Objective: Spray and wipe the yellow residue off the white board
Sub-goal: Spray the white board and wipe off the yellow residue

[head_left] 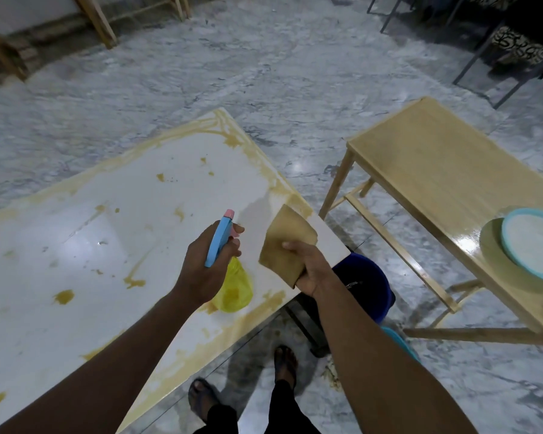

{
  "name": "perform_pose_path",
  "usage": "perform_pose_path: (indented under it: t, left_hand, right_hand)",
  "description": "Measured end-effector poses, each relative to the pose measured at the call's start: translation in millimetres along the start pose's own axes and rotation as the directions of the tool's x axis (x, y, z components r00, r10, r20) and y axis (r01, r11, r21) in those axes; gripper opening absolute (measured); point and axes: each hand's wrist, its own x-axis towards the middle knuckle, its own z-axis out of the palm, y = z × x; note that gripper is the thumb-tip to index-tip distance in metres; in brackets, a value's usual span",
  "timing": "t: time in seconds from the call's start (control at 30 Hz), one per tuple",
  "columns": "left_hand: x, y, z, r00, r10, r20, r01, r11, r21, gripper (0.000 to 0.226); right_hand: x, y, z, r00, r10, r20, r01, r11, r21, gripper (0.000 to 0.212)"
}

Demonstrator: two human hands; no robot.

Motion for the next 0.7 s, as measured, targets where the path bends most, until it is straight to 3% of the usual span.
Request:
perform_pose_path:
  t: [0.13,0.3,0.5,0.7]
  left_hand:
    - [-14,1,-35,0.999,0.010,-0.031,-0.011,1.000,-0.008,0.021]
    - [-27,9,-85,0.994,-0.105,0.003,0.104,0.980,-0.167,0.020]
    - [-39,13,-140,0.989,-0.150,-0.013,0.144,0.970,-0.197,0.048]
    - [-48,14,-187,0.987,-0.131,-0.093,0.114,0.979,-0.167,0.042]
  right_hand:
    - [-11,-10,32,0.992,-0.127,0.018,0.128,0.981,-0.146,0.032]
    - [-16,-6,87,0.964,-0.234,0.129,0.252,0.955,-0.155,0.039]
    - [-37,2,163,0.944,-0.244,0.222,0.285,0.942,-0.178,0.029]
    - [-50,13,227,0.947,-0.182,0.263,0.228,0.961,-0.155,0.033]
